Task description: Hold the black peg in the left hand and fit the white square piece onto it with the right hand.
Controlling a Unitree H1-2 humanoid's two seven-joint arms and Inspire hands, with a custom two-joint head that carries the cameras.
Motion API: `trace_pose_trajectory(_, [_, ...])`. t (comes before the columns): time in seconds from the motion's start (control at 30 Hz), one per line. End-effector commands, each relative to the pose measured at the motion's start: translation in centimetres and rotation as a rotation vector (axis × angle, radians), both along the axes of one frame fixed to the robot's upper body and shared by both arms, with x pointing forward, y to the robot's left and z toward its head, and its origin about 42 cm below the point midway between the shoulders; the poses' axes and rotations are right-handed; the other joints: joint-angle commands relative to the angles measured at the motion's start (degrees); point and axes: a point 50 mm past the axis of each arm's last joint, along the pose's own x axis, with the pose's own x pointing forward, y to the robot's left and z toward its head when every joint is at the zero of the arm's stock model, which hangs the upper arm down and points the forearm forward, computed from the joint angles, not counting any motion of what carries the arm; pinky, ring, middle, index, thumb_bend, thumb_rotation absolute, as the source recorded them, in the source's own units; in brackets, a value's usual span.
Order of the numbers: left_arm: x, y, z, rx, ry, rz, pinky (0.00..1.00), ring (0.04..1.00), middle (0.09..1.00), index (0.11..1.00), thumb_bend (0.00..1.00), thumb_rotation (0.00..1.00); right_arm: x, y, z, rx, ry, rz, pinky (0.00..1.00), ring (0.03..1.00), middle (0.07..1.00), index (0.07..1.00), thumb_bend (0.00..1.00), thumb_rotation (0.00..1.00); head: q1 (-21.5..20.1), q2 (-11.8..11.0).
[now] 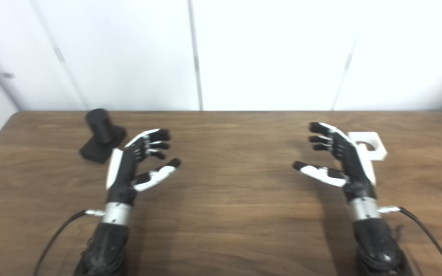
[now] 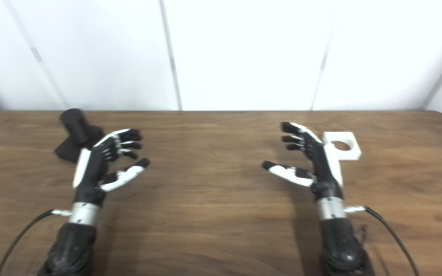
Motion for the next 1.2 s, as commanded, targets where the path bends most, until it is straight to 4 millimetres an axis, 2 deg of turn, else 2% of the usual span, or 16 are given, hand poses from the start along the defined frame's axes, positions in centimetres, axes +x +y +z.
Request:
trace_pose_trajectory(0.0, [0.7, -0.9, 1.7, 0.006, -0.067, 0.001, 0.53, 0.655, 0.717, 0.708, 0.72, 0.14, 0.4, -0.6, 2.2, 0.012, -0.103, 0.02, 0.64, 0.718, 0.781, 0.758, 0.69, 0.16, 0.48, 0.02])
trace_pose_trajectory(0.13, [0.7, -2.1, 1.5, 0.009, -0.066, 0.0, 0.53, 0.654, 0.722, 0.711, 0.72, 0.15, 0.5, -1.7, 2.2, 0.011, -0.111, 0.023, 0.66, 0.727, 0.784, 0.76, 0.67, 0.14, 5.38, -0.72])
trace_pose_trajectory(0.33, [0.8, -3.4, 1.2, -0.004, -0.036, -0.011, 0.54, 0.67, 0.735, 0.717, 0.71, 0.11, 0.3, -2.4, 2.6, 0.032, -0.101, 0.01, 0.65, 0.736, 0.785, 0.748, 0.66, 0.11, 8.79, -1.88])
trace_pose_trajectory(0.47, [0.8, -3.8, 1.1, -0.016, -0.016, -0.017, 0.55, 0.682, 0.74, 0.715, 0.72, 0.12, -0.2, -2.1, 3.3, 0.052, -0.085, 0.008, 0.68, 0.754, 0.794, 0.76, 0.63, 0.02, 9.43, -2.26])
trace_pose_trajectory(0.53, [0.7, -3.9, 1.1, -0.021, -0.009, -0.022, 0.55, 0.683, 0.741, 0.716, 0.73, 0.12, -0.3, -2.0, 3.5, 0.054, -0.083, 0.009, 0.68, 0.754, 0.791, 0.754, 0.62, 0.0, 9.46, -2.36])
trace_pose_trajectory(1.03, [0.8, -3.9, 1.3, -0.014, -0.014, -0.018, 0.55, 0.673, 0.732, 0.705, 0.73, 0.12, -0.6, -1.6, 4.2, 0.064, -0.074, 0.022, 0.73, 0.776, 0.804, 0.766, 0.59, 0.0, 9.43, -2.53])
trace_pose_trajectory(1.17, [1.0, -3.6, 1.9, 0.006, -0.049, -0.012, 0.53, 0.64, 0.695, 0.675, 0.71, 0.12, -0.7, -1.6, 4.3, 0.057, -0.072, 0.014, 0.72, 0.773, 0.803, 0.765, 0.59, 0.0, 9.66, -2.76])
